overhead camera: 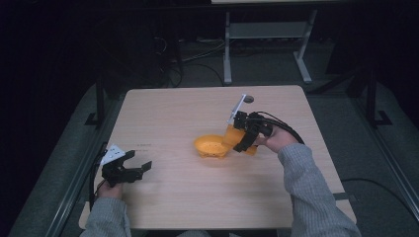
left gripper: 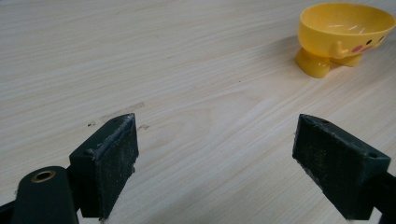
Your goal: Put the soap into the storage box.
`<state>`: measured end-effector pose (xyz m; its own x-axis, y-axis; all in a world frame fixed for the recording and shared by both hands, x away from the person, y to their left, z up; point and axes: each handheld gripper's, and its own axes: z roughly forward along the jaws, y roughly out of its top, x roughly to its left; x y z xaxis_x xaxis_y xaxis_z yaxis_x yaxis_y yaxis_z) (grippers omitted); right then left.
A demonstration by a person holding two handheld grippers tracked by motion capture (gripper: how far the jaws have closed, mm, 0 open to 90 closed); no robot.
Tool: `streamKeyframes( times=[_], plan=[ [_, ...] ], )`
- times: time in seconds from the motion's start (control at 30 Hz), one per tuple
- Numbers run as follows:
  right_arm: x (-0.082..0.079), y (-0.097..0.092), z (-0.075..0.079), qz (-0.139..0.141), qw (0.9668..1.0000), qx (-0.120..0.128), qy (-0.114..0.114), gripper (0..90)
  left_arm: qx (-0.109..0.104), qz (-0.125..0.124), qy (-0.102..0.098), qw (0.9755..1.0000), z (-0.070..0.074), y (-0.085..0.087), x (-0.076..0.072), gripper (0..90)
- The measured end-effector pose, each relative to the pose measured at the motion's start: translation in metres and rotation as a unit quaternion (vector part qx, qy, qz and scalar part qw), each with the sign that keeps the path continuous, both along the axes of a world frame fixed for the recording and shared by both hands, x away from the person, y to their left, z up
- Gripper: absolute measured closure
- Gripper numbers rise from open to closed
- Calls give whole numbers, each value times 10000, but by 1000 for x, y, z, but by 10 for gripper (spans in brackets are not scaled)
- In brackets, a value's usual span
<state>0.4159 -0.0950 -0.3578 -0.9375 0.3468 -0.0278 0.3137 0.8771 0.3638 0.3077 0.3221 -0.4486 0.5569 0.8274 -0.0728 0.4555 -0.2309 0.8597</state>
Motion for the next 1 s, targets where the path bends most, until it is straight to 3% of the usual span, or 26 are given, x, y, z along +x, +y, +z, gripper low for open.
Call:
streamKeyframes(
  times=[0.47,0.77,1.0],
  plan=[
    [11,18,8,199,9997,135,-5,212,25,-1,-6,10000,0,1,0,138],
    [19,40,12,427,9990,-77,-50,212,17,13,-5,10000,1,1,1,138],
    [23,55,19,591,9981,-108,-106,212,4,8,-1,10000,0,2,1,138]
  ],
)
